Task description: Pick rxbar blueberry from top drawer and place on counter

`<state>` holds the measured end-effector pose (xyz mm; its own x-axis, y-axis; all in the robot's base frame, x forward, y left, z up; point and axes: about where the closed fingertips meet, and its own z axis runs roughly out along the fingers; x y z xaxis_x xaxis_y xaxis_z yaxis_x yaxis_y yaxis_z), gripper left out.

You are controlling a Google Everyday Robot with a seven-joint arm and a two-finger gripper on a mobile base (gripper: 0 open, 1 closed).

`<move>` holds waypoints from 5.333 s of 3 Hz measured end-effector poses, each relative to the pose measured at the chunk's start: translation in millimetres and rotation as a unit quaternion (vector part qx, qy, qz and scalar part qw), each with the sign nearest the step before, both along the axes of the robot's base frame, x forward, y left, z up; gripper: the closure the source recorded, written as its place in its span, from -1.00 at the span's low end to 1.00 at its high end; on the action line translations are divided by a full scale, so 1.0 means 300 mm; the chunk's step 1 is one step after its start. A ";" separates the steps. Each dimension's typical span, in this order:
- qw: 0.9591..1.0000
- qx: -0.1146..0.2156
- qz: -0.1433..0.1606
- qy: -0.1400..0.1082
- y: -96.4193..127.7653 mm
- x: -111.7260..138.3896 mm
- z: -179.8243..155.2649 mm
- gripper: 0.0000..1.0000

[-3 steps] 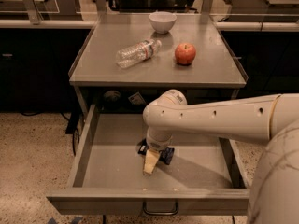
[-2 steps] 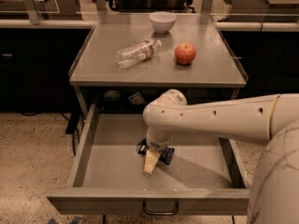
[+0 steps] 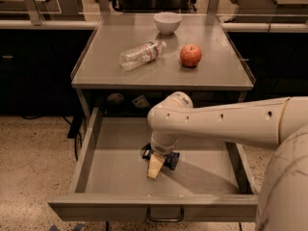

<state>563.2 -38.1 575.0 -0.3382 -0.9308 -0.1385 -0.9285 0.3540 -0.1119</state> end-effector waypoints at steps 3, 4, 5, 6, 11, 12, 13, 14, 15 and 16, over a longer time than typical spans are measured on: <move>1.000 0.000 0.000 0.000 0.000 0.000 0.059 1.00; 1.000 0.000 0.000 0.000 0.000 0.000 0.063 1.00; 1.000 0.000 0.000 0.000 0.000 0.000 0.064 1.00; 0.999 0.029 0.016 -0.006 0.020 0.018 0.141 1.00; 0.991 0.086 0.102 -0.028 0.143 0.076 0.762 1.00; 0.992 0.063 0.100 -0.040 0.139 0.101 0.967 1.00; 0.993 0.051 0.095 -0.056 0.110 0.151 1.128 1.00; 0.991 0.066 0.088 -0.081 0.107 0.173 1.222 1.00; 0.988 0.079 0.089 -0.102 0.123 0.277 1.215 1.00; 0.988 0.077 0.089 -0.102 0.124 0.285 1.209 1.00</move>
Offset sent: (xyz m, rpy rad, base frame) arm 0.0000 0.0000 0.0000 0.0000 0.0000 0.0000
